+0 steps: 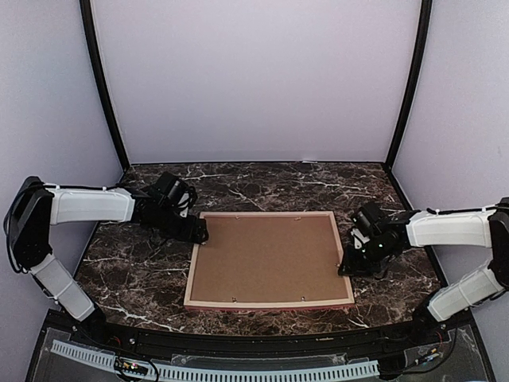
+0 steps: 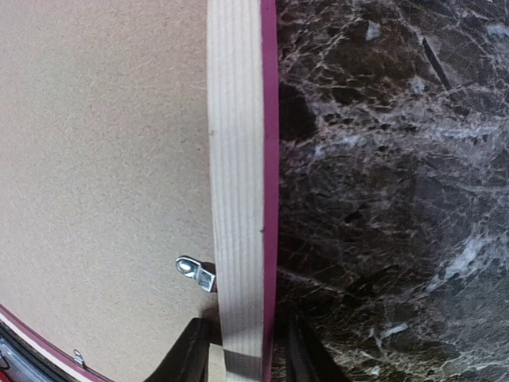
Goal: Put the photo into the frame
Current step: Pick up the photo frame from the center of the board.
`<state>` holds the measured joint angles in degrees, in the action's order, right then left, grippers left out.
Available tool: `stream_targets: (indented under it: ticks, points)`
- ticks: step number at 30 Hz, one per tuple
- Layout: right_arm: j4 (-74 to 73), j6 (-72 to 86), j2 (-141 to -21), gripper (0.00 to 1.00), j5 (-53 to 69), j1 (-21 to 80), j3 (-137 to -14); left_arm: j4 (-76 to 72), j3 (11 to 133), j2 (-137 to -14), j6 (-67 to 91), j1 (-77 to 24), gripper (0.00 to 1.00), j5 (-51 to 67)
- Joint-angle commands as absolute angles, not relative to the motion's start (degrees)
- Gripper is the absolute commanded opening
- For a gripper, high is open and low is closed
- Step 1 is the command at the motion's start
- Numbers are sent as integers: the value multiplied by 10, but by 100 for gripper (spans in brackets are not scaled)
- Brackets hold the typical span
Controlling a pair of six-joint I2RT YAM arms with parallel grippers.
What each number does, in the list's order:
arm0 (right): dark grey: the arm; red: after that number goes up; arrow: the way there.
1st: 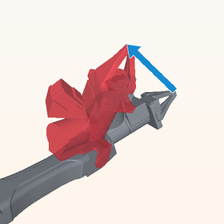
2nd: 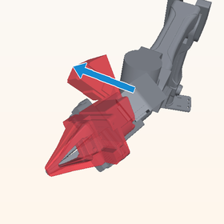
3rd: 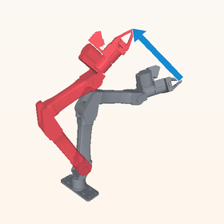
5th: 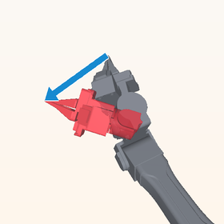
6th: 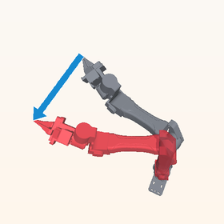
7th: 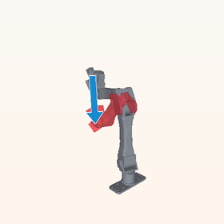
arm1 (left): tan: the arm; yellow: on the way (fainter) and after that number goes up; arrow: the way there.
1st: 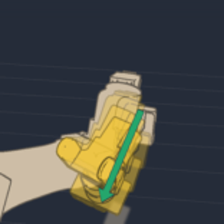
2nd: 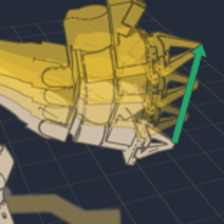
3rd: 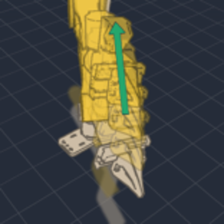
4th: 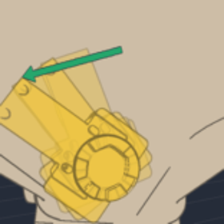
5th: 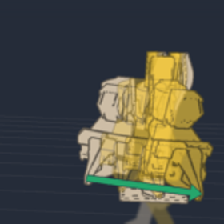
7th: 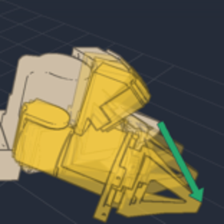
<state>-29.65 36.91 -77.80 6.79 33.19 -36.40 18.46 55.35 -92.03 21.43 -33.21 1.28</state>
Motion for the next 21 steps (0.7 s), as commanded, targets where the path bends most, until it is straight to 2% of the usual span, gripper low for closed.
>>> stream_targets:
  ticks: [1, 4, 8, 13, 21]
  points:
    - [-329, 385, -782, 27, 66, 342, -339, 140, 530, -856, 193, -333, 89, 46]
    - [-320, 384, -799, 18, 54, 341, -351, 95, 512, -828, 188, -343, 89, 72]
    - [-303, 373, -843, 11, 38, 340, -386, 62, 508, -819, 162, -380, 89, 93]
    - [-278, 350, -903, 5, 23, 327, -438, 44, 527, -826, 102, -463, 89, 70]
    - [-263, 310, -979, 0, 59, 300, -553, 50, 578, -903, -4, -569, 89, 11]
